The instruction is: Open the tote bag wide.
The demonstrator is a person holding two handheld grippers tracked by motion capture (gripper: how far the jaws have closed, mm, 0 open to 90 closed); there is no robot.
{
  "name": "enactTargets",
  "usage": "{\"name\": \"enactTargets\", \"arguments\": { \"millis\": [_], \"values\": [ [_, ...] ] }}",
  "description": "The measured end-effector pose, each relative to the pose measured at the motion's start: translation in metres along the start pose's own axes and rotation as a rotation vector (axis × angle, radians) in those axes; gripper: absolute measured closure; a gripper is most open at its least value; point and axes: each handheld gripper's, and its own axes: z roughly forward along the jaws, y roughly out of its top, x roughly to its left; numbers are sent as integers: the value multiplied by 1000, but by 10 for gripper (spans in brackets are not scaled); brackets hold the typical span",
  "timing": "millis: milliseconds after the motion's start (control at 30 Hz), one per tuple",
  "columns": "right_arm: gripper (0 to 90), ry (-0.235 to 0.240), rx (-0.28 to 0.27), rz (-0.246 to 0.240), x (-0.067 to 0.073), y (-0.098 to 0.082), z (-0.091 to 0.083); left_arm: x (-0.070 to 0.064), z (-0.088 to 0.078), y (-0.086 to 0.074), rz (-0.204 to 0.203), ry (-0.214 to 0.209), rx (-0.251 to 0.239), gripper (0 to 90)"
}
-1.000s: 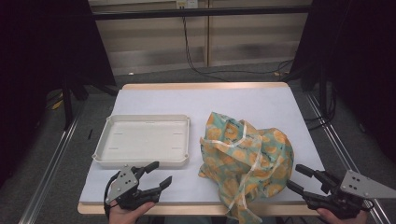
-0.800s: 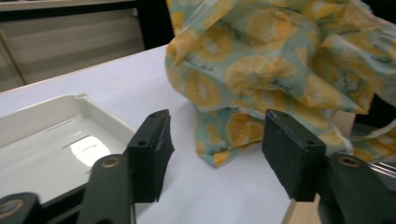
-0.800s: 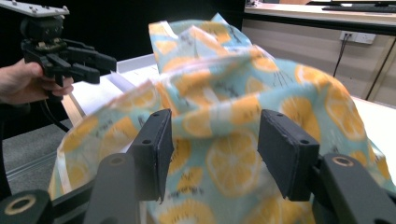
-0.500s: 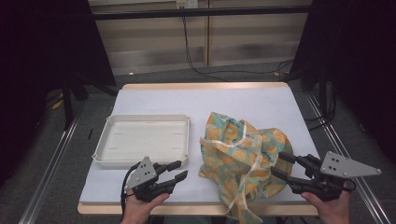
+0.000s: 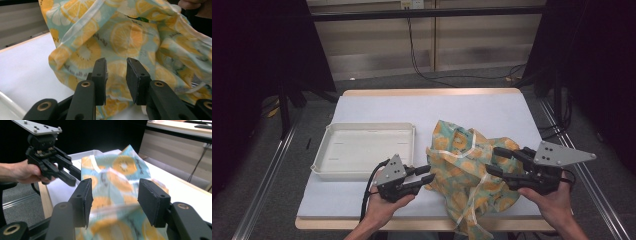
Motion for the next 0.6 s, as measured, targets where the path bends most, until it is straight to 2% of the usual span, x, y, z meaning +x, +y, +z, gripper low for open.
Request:
{"name": "enactTargets", "arguments": {
  "millis": [67,133,200,367,400,467,500,567,600],
  "values": [
    [417,21,1,-2,-3,4,15,2,7,-1,-1,-3,7,689],
    [409,26,2,2,-3,4,17,1,10,-4,9,-4,9,690],
    [369,73,34,-11,1,8,30,-3,12,-8,-12,-19,4,694],
    [281,96,58,-31,8,9,44,-9,14,-9,-9,-7,7,663],
    [267,128,85,-23,9,5,52,-9,16,-10,3,-15,8,658],
    [268,94,112,-40,10,-1,56,-9,17,-10,0,-14,4,650],
    [288,96,114,-35,9,-4,57,-10,17,-10,10,-20,8,647],
    [423,89,128,-50,8,-8,57,-11,16,-9,21,-13,19,630],
    [498,86,127,-57,7,-9,57,-11,17,-9,17,-19,5,622]
  ]
}}
